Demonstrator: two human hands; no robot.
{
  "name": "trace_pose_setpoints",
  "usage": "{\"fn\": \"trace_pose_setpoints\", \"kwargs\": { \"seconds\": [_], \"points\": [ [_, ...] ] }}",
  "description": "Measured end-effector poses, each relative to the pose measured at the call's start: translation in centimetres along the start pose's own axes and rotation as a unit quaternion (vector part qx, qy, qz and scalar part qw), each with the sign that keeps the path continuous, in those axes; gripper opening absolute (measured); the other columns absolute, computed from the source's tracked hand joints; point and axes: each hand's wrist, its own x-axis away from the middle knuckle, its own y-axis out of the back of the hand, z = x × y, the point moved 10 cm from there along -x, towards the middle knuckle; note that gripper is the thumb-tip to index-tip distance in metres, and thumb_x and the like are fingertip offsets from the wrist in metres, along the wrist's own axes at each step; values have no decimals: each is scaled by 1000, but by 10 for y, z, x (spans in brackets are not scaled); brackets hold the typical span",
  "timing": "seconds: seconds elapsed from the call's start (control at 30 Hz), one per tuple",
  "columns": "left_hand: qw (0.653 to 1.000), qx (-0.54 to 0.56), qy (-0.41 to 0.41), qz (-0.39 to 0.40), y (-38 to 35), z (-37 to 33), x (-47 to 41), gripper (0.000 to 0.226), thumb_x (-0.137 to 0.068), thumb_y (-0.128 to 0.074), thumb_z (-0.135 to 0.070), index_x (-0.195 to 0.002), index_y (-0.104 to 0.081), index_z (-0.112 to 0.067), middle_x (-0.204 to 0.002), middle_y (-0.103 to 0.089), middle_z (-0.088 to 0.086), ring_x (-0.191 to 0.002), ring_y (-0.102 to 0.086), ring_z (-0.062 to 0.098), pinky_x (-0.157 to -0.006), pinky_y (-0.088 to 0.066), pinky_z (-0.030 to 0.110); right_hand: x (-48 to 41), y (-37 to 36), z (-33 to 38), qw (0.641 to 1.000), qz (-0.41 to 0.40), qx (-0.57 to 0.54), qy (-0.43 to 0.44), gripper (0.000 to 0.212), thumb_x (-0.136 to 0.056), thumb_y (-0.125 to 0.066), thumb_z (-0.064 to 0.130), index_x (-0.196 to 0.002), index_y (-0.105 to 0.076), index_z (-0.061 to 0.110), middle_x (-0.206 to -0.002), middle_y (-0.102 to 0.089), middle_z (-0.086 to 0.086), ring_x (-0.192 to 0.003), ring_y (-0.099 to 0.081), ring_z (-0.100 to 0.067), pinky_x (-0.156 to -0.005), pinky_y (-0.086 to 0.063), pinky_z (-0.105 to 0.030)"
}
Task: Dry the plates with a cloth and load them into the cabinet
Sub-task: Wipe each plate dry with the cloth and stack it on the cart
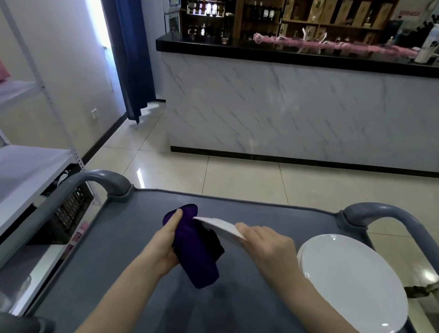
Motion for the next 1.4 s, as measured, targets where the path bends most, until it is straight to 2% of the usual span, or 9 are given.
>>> {"fn": "trace_pose_setpoints", "kwargs": {
  "seconds": [0.13,0.37,0.57,0.63,0.7,0.8,0.9,1.13,1.4],
  "points": [
    [997,-12,64,37,-16,15,7,71,-68,-82,-51,-116,-58,-4,-108,-71,24,-96,-71,41,-71,-60,49,10,-4,22,995,-33,-1,99,12,-88,-72,15,-100,-69,13,-87,-68,3,-61,-57,-20,-41,-43,-30],
    [997,-18,72,-5,-6,18,-1,35,-80,-79,-14,-107,-64,3,-84,-75,19,-87,-69,33,-65,-55,44,10,-8,36,991,-7,-13,136,13,-84,-75,17,-96,-75,13,-95,-72,2,-66,-62,-19,-49,-46,-29],
    [1000,5,-6,-10,6,0,-6,37,-74,-81,-18,-101,-63,1,-81,-76,12,-86,-70,27,-60,-55,36,33,-30,-4,985,96,-119,-85,51,-84,-73,41,-128,-65,17,-142,-56,-3,-120,-60,-19,-98,-50,-35],
    [999,15,-31,7,9,-7,-6,42,-73,-80,-22,-104,-62,-1,-88,-77,10,-85,-73,25,-62,-56,35,60,-52,-34,916,181,-247,-261,86,-78,-82,31,-150,-35,27,-162,-22,2,-144,-29,-13,-115,-28,-34],
    [998,19,-50,39,6,-12,-5,46,-71,-78,-25,-108,-63,-3,-96,-77,9,-83,-75,23,-60,-59,33,86,-72,-47,754,197,-450,-436,105,-77,-80,8,-156,-15,31,-161,-17,8,-143,-29,-10,-114,-33,-36],
    [994,7,-82,73,0,-17,-3,52,-70,-75,-25,-116,-63,-5,-102,-76,10,-86,-75,24,-60,-60,32,82,-85,-30,479,154,-702,-504,80,-65,-60,1,-142,-48,21,-122,-54,-7,-91,-52,-18,-78,-49,-27],
    [991,-1,-93,92,0,-13,-6,54,-74,-73,-24,-124,-60,-8,-111,-73,12,-93,-73,27,-65,-61,34,76,-91,-19,359,123,-764,-523,48,-73,-65,14,-122,-66,17,-108,-65,-9,-85,-60,-22,-79,-54,-36],
    [987,-58,-111,96,11,-12,-8,55,-76,-78,-18,-127,-59,-13,-115,-72,11,-100,-71,30,-70,-61,38,83,-101,-27,358,47,-723,-589,40,-84,-66,20,-123,-57,16,-115,-72,-8,-92,-72,-23,-67,-59,-38],
    [935,-136,-273,-183,66,-53,9,26,-99,-56,-29,-124,-51,-26,-122,-63,3,-103,-60,24,-91,-49,44,84,-86,-55,431,45,-672,-601,26,-96,-59,15,-121,-58,17,-112,-72,-5,-94,-68,-22,-65,-58,-38]
  ]
}}
